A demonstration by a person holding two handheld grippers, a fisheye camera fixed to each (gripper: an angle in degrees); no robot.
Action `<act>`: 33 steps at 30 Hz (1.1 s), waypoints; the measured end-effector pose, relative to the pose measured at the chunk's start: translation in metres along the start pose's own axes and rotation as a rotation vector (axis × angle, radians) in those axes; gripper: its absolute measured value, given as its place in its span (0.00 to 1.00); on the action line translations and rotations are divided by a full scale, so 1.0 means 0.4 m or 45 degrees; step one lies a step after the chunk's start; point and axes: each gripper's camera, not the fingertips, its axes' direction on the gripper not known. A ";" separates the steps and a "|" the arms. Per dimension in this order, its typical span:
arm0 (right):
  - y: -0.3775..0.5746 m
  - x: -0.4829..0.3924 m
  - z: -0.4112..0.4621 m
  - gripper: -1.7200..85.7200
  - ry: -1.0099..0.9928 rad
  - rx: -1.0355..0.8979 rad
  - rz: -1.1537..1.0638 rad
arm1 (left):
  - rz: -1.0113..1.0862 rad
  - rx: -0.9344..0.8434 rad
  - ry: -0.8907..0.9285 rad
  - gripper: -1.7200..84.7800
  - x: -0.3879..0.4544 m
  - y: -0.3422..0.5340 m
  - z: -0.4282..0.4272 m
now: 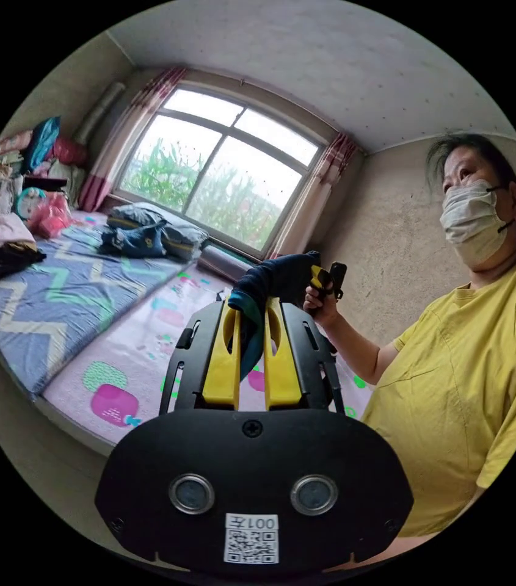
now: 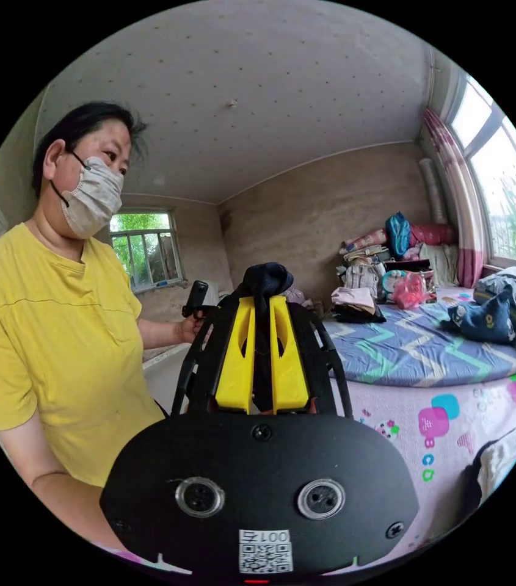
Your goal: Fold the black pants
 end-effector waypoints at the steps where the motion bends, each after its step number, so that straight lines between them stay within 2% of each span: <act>1: -0.001 -0.004 0.035 0.06 -0.010 0.004 -0.002 | 0.023 0.025 -0.039 0.04 -0.004 -0.012 -0.070; 9: 0.097 -0.058 0.578 0.06 -0.071 -0.009 0.012 | 0.129 -0.016 -0.235 0.04 -0.133 -0.062 -0.533; 17: 0.222 -0.045 0.937 0.06 -0.147 0.030 0.058 | 0.208 -0.044 -0.358 0.04 -0.316 -0.174 -0.899; 23: 0.280 0.092 1.117 0.06 -0.156 0.054 0.012 | 0.278 0.010 -0.427 0.04 -0.510 -0.311 -1.018; 33: 0.479 0.496 1.283 0.05 -0.107 0.130 0.037 | 0.377 -0.065 -0.464 0.04 -0.926 -0.605 -1.010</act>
